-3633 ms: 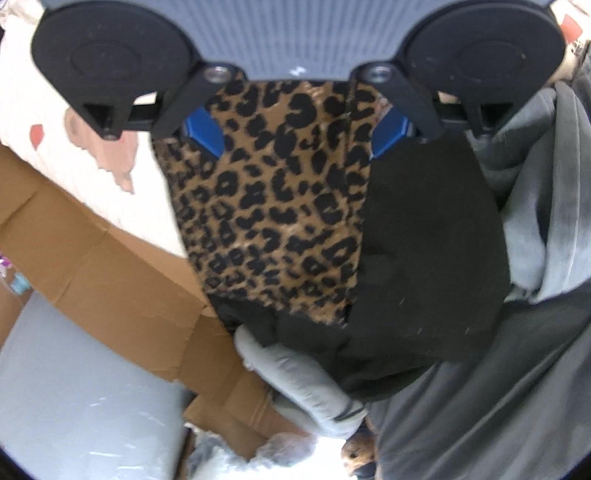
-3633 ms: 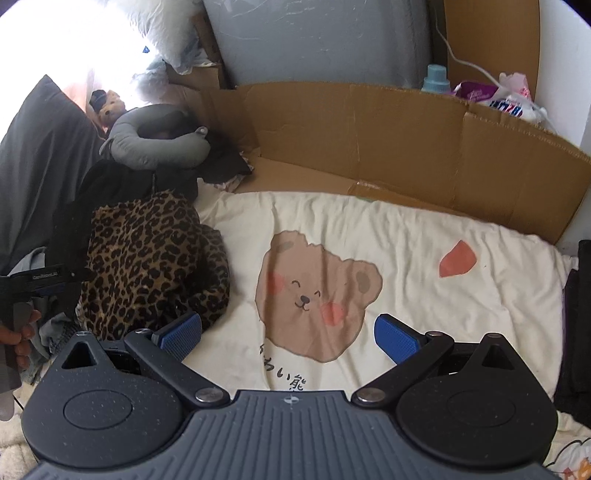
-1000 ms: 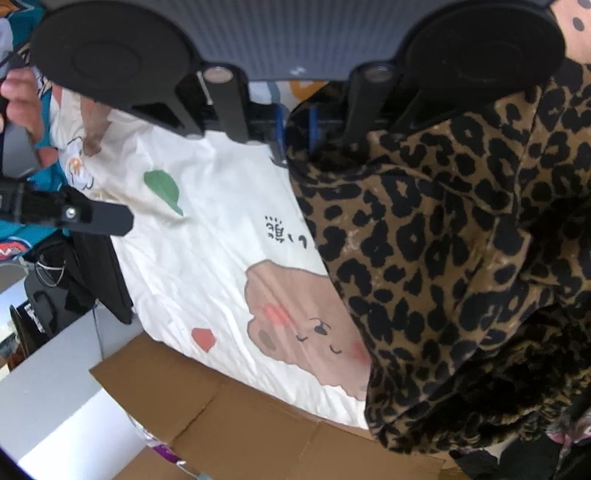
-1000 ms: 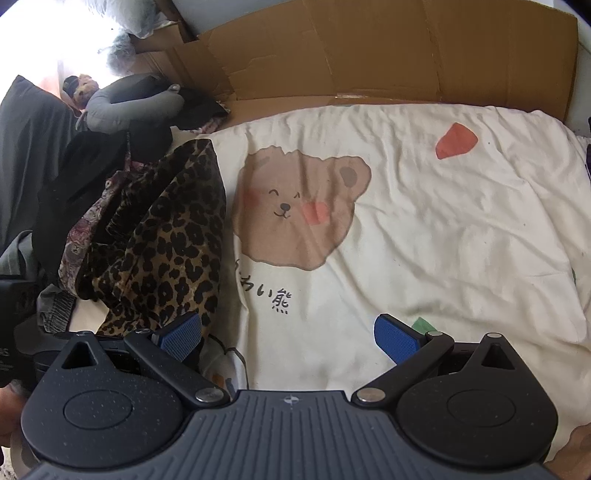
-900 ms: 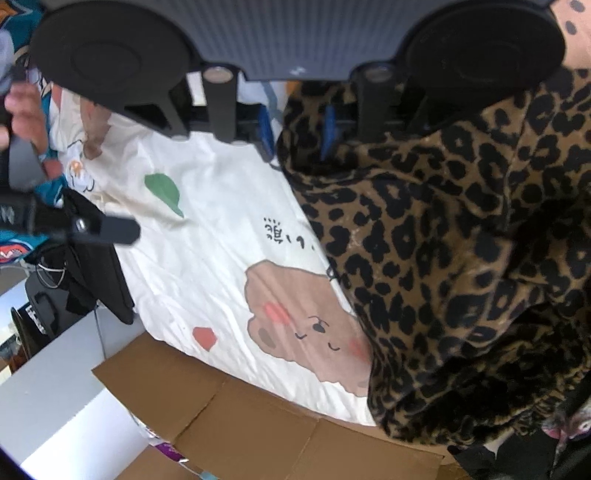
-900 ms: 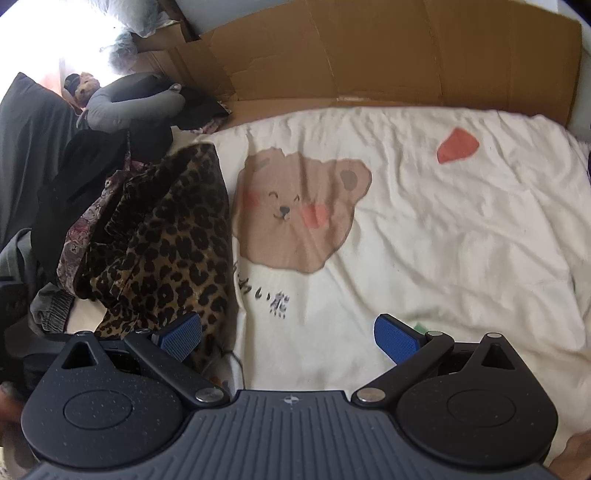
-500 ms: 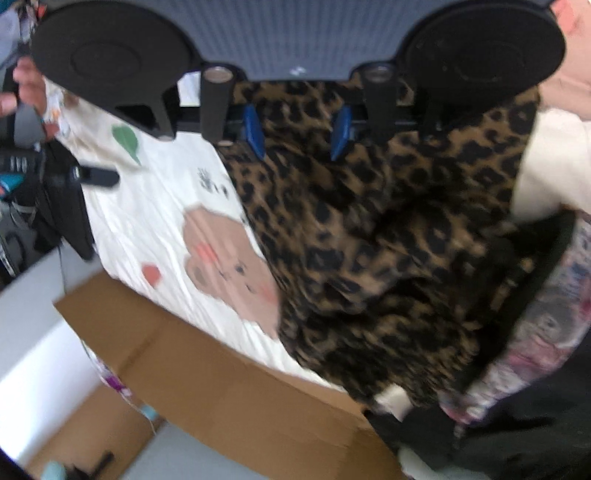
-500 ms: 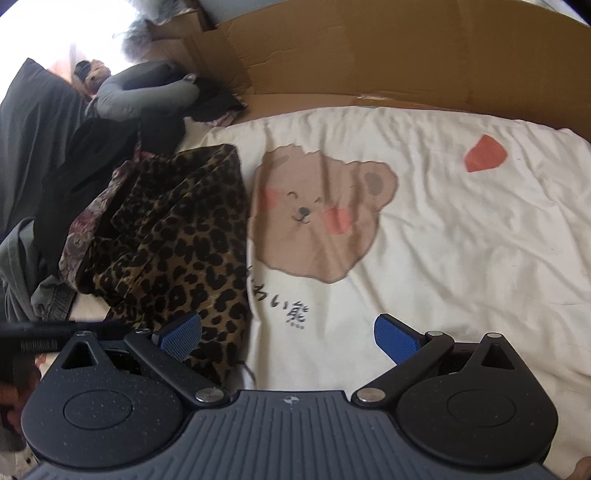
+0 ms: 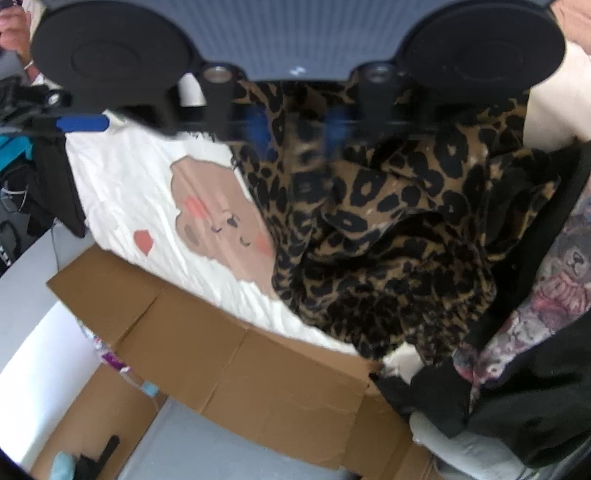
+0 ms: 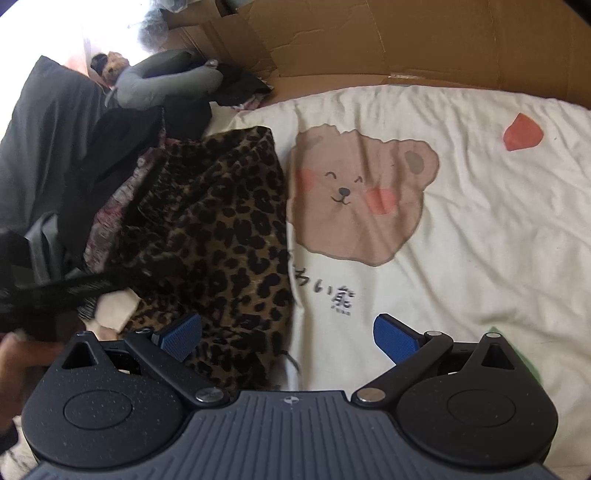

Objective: Fold clothes
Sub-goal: 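Lift the leopard-print garment with the left tool and pull it onto the duvet, then close the right tool on the leopard-print garment beside the left tool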

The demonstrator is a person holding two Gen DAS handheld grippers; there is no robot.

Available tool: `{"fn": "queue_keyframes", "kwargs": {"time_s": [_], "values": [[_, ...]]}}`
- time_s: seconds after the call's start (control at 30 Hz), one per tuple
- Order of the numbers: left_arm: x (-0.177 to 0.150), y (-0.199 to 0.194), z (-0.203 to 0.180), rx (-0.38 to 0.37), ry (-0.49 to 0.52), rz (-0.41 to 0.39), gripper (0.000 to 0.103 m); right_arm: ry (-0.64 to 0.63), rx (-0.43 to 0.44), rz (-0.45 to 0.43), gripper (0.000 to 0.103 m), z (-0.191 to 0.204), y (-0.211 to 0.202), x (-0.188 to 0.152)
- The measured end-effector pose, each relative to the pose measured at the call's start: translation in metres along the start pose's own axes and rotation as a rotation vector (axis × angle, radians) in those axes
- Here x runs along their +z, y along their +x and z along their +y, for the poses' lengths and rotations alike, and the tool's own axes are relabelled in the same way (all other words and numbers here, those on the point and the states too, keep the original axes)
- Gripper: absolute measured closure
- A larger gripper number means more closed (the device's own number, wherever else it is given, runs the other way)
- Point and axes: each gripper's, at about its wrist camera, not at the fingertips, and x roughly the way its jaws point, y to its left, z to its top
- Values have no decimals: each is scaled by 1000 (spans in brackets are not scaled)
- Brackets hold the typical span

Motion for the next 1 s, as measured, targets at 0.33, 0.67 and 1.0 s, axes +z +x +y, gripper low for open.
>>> {"fn": "queue_keyframes", "kwargs": {"time_s": [0.33,0.67,1.0], "values": [[-17,3,-34,-137,9,43,99,37,71,-2,17,2,7,10],[-29,5,-69,-260,86,79,100,69,162,35,28,8,24,17],[-44,7,-77,-326,96,129,100,35,140,117,85,7,45,4]]}}
